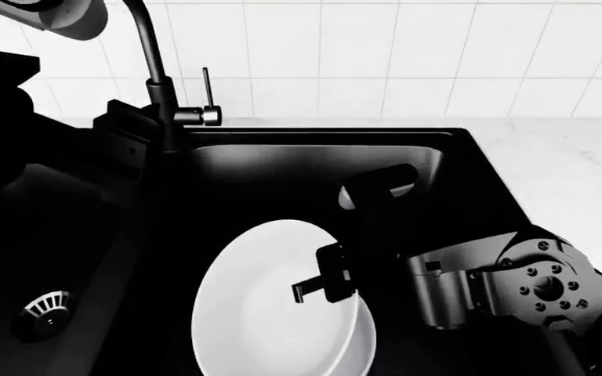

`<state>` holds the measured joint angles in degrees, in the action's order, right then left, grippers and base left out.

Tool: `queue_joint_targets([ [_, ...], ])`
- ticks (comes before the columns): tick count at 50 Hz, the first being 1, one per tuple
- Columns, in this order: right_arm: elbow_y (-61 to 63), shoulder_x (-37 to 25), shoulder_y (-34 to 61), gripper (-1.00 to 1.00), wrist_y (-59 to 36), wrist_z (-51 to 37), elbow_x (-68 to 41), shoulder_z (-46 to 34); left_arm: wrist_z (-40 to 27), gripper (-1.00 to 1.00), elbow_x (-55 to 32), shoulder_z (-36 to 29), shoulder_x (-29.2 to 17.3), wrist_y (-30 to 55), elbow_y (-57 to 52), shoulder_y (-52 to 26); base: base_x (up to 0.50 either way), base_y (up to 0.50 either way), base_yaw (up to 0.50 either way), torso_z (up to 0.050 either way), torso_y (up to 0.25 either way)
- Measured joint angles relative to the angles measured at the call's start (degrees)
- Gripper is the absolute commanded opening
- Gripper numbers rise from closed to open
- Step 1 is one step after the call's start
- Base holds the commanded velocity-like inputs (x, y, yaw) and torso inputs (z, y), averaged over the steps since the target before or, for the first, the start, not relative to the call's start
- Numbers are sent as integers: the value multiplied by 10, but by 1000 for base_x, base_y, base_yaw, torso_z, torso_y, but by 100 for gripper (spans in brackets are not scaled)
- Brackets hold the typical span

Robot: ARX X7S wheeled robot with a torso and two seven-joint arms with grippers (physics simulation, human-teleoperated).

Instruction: Stack the bowls in the sink.

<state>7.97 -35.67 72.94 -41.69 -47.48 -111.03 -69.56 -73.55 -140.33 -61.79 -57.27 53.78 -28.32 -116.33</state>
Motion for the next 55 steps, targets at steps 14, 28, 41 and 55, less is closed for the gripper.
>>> queue_joint_targets([
  [14, -12, 12, -6, -100, -2, 11, 12, -7, -1, 100, -1, 0, -1, 0, -1, 0, 0, 0, 0, 0, 0],
  [28, -16, 13, -5, 100, -6, 8, 22, -12, -2, 100, -2, 0, -2, 0, -2, 0, 0, 0, 0, 0, 0],
  [41, -6, 3, 15, 100, -13, -4, 14, -6, -5, 100, -7, 1, -6, 0, -4, -3, 0, 0, 0, 0, 0],
  [55, 18, -27, 63, 100, -28, -35, -16, 15, -10, 100, -12, -1, -4, 0, -4, -7, 0, 0, 0, 0, 0],
])
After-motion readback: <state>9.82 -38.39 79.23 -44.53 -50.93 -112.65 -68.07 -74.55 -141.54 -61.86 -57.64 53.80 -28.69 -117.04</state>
